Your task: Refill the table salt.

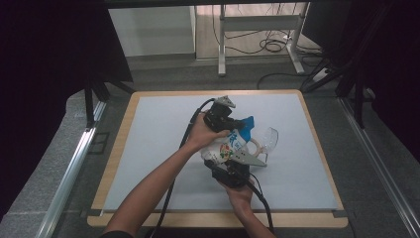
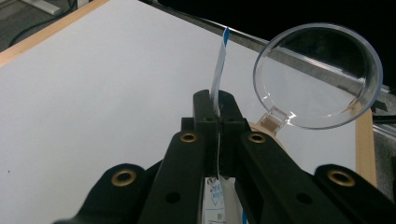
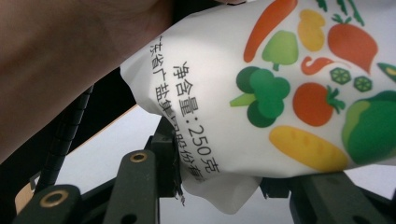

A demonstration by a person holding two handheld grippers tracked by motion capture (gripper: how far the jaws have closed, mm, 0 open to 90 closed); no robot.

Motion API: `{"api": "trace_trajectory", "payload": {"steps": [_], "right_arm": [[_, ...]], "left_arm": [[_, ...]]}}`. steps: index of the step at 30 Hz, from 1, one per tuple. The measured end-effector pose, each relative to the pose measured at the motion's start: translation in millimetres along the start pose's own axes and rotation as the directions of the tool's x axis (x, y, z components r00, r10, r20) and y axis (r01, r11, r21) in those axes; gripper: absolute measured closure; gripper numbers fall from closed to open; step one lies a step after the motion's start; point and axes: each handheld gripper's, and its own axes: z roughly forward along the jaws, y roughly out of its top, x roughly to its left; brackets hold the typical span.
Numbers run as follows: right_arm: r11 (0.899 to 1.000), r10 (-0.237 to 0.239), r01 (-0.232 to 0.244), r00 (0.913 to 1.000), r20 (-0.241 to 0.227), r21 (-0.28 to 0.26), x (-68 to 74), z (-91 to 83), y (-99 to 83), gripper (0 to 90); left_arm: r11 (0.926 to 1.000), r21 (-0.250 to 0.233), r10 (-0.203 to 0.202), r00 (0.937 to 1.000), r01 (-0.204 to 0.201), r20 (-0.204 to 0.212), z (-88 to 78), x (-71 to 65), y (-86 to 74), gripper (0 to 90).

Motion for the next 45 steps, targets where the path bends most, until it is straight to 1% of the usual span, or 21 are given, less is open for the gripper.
{"api": "trace_trajectory", "payload": {"steps": [1, 15, 24, 30, 37, 45], "right_arm": [[1.0, 0.0, 0.0, 1.0, 0.0, 0.0, -0.1, 0.2, -0.1, 58.5], [1.0, 0.006, -0.006, 1.0, 0.005, -0.002, 0.1, -0.3, -0.2, 58.6], [1.0, 0.01, -0.01, 0.9999, 0.01, -0.005, 0.0, 0.0, -0.5, 58.6], [1.0, 0.014, -0.014, 0.9998, 0.012, -0.006, 0.0, -0.2, 0.0, 58.5], [1.0, 0.018, -0.018, 0.9997, 0.015, -0.014, 0.4, -1.0, 1.0, 58.5], [1.0, 0.019, -0.019, 0.9997, 0.017, -0.015, 1.5, -0.6, 2.0, 58.5]], "left_arm": [[1.0, -0.005, -0.006, 1.0, 0.006, 0.001, 0.5, -0.2, -0.2, 89.7], [1.0, -0.007, 0.0, 1.0, 0.0, 0.002, 2.1, -2.0, 0.6, 89.7], [0.9999, 0.004, 0.009, 1.0, -0.009, 0.002, 3.0, -2.2, 1.6, 89.7], [1.0, 0.005, 0.006, 1.0, -0.006, 0.002, 4.2, -3.0, 2.4, 89.7], [0.9998, 0.015, 0.016, 0.9999, -0.016, 0.002, 4.6, -4.3, 4.4, 89.7], [0.9999, 0.008, 0.011, 0.9999, -0.011, 0.003, 4.5, -4.5, 4.3, 89.7]]}}
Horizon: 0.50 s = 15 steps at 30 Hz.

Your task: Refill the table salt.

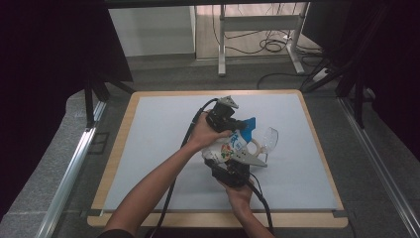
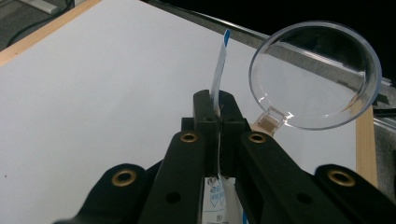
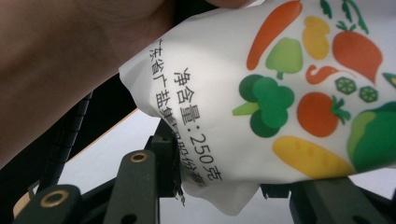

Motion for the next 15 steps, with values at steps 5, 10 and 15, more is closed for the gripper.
{"api": "trace_trajectory", "payload": {"steps": [5, 10, 15], "right_arm": [[1.0, 0.002, -0.002, 1.0, -0.001, 0.0, -0.2, 0.0, 0.1, 58.7], [1.0, 0.003, -0.003, 1.0, -0.001, -0.001, -0.2, 0.0, 0.2, 58.6], [1.0, 0.003, -0.003, 1.0, -0.001, -0.004, 0.2, -0.2, 0.9, 58.7]], "left_arm": [[1.0, 0.0, 0.0, 1.0, 0.0, 0.001, 0.5, -0.5, 0.2, 89.7], [1.0, 0.004, 0.005, 1.0, -0.005, 0.001, 0.1, -0.8, 0.7, 89.7], [1.0, 0.004, 0.009, 1.0, -0.009, -0.003, -0.3, -1.8, 1.6, 89.7]]}}
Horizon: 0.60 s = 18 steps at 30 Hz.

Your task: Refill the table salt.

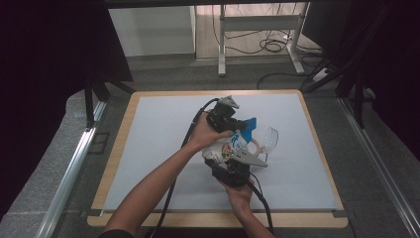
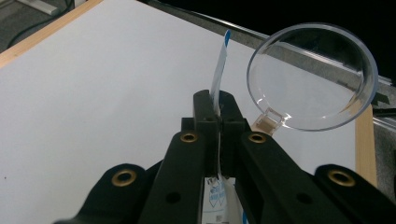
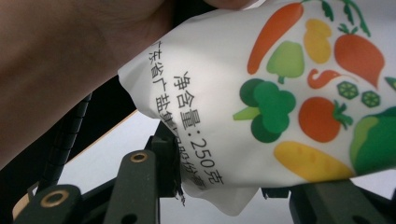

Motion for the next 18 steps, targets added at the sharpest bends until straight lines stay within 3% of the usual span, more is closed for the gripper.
{"api": "trace_trajectory", "payload": {"steps": [18], "right_arm": [[1.0, 0.004, -0.004, 1.0, 0.004, -0.006, -0.2, 0.1, 0.4, 59.1]], "left_arm": [[1.0, 0.002, 0.004, 1.0, -0.004, 0.001, 1.6, -2.2, 1.2, 89.7]]}}
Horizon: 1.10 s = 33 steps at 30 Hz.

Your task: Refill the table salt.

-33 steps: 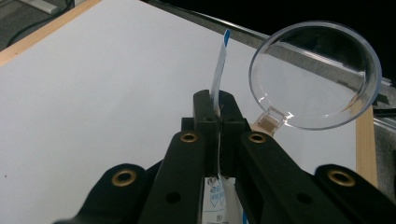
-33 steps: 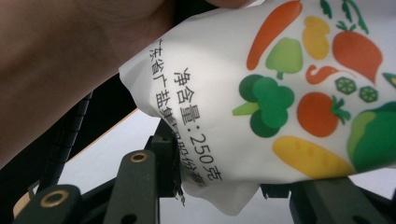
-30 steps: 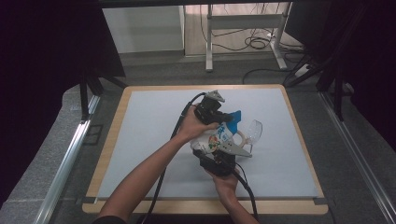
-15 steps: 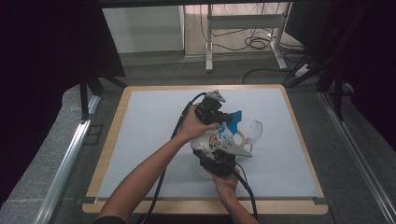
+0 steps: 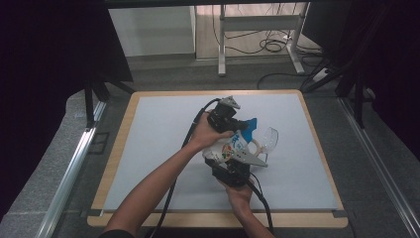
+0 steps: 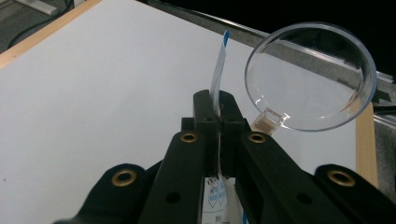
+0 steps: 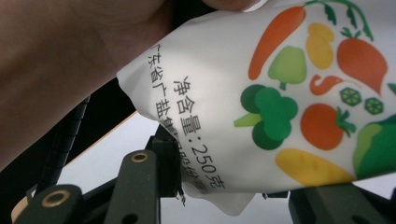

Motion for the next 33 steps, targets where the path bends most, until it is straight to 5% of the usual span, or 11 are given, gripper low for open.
{"api": "trace_trajectory", "payload": {"steps": [33], "right_arm": [[1.0, 0.001, -0.001, 1.0, 0.004, -0.005, -0.8, -0.4, 0.7, 60.2]], "left_arm": [[1.0, 0.008, 0.003, 1.0, -0.003, 0.005, 3.6, -1.7, 0.6, 89.7]]}}
